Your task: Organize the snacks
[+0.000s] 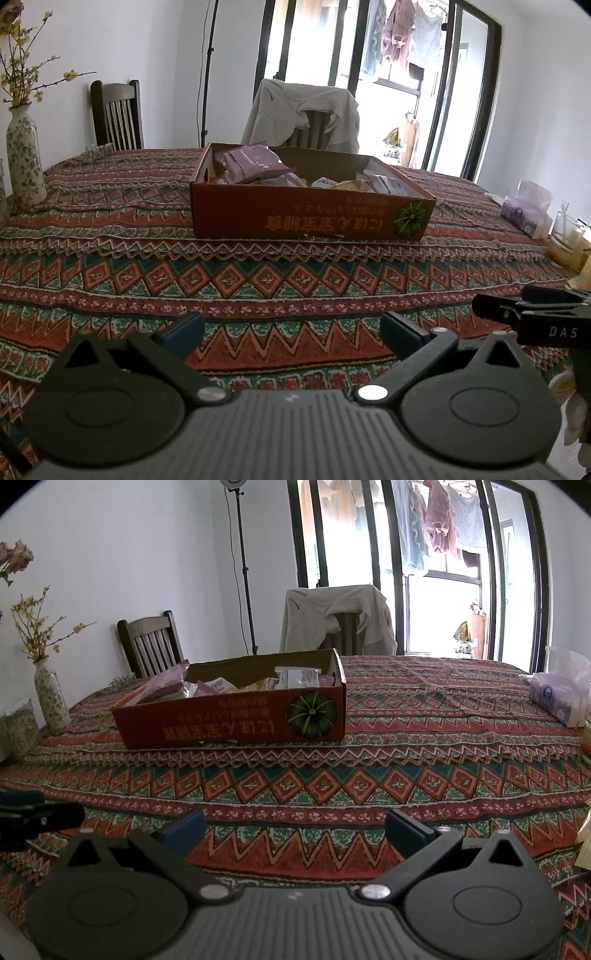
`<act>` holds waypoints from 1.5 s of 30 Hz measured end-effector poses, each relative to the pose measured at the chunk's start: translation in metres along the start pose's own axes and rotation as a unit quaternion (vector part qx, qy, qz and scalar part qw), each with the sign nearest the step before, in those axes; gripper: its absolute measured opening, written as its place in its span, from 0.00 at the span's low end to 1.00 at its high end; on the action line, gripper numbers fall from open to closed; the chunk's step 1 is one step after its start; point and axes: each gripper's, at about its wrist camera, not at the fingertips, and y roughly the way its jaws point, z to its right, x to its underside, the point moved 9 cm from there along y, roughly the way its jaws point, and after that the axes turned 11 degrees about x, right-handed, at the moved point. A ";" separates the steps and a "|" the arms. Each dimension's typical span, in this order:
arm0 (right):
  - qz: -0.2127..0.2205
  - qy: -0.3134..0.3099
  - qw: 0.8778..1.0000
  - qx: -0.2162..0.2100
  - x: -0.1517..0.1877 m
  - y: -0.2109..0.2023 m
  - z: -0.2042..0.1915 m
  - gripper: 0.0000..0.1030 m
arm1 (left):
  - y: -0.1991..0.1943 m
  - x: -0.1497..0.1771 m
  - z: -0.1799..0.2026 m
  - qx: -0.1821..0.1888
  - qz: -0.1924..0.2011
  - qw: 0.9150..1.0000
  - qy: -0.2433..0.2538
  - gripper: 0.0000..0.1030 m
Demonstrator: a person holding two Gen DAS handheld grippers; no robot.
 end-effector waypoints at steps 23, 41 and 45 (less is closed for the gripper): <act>0.000 0.000 1.000 0.000 0.001 0.000 0.000 1.00 | -0.002 0.000 0.003 0.005 0.004 1.000 0.004 1.00; -0.001 -0.001 1.000 0.000 0.001 0.000 -0.001 1.00 | -0.003 -0.001 0.003 0.003 0.005 1.000 0.002 1.00; -0.001 -0.001 1.000 0.000 0.001 0.000 -0.001 1.00 | -0.003 -0.001 0.003 0.003 0.006 1.000 0.001 1.00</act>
